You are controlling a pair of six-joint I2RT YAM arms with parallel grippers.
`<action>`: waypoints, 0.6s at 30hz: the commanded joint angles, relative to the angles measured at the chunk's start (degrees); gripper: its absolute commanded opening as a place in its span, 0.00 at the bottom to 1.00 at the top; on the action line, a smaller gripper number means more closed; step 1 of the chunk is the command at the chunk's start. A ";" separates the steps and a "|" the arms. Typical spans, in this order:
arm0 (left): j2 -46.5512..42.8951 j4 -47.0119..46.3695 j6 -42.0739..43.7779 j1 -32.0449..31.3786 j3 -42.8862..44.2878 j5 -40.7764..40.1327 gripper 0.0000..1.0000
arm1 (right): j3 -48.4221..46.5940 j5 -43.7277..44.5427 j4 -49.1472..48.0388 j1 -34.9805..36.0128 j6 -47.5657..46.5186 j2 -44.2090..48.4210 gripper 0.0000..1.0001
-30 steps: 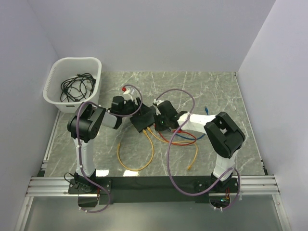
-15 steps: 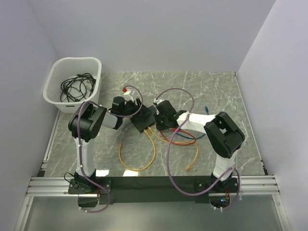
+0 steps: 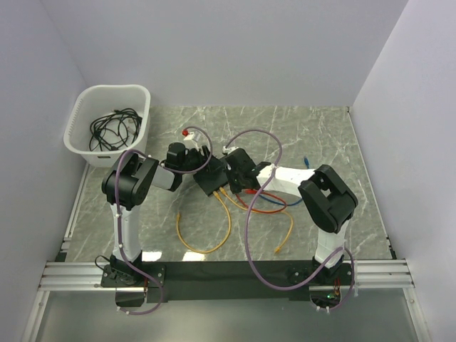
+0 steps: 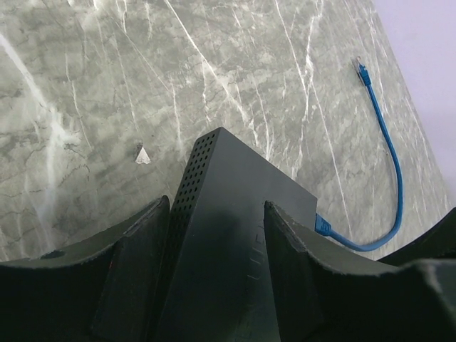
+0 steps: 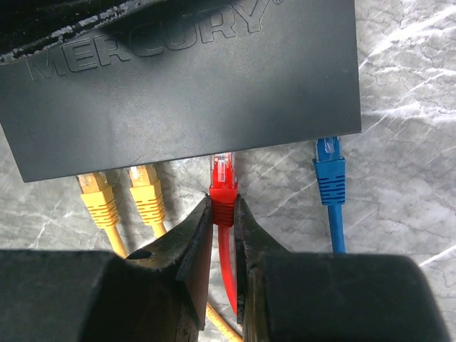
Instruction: Insert the plug into the switch port
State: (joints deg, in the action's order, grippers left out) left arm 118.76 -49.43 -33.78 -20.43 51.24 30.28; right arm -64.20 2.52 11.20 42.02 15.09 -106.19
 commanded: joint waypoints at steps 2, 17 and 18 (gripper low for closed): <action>0.33 2.14 0.64 -1.90 -0.53 3.02 0.60 | -3.21 0.46 -6.80 0.87 -1.11 -0.42 0.00; 1.83 1.62 3.28 -2.43 -0.53 13.05 0.57 | 2.59 -1.29 -15.24 0.87 -7.01 2.92 0.00; 1.57 1.62 3.37 -2.43 -0.70 12.87 0.56 | 2.68 -1.29 -15.24 0.78 -7.01 2.75 0.00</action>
State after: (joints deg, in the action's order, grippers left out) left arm 119.63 -50.76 -30.00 -20.21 51.35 33.80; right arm -61.36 2.13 6.37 42.15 9.06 -105.45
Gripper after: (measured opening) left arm 0.572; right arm 0.206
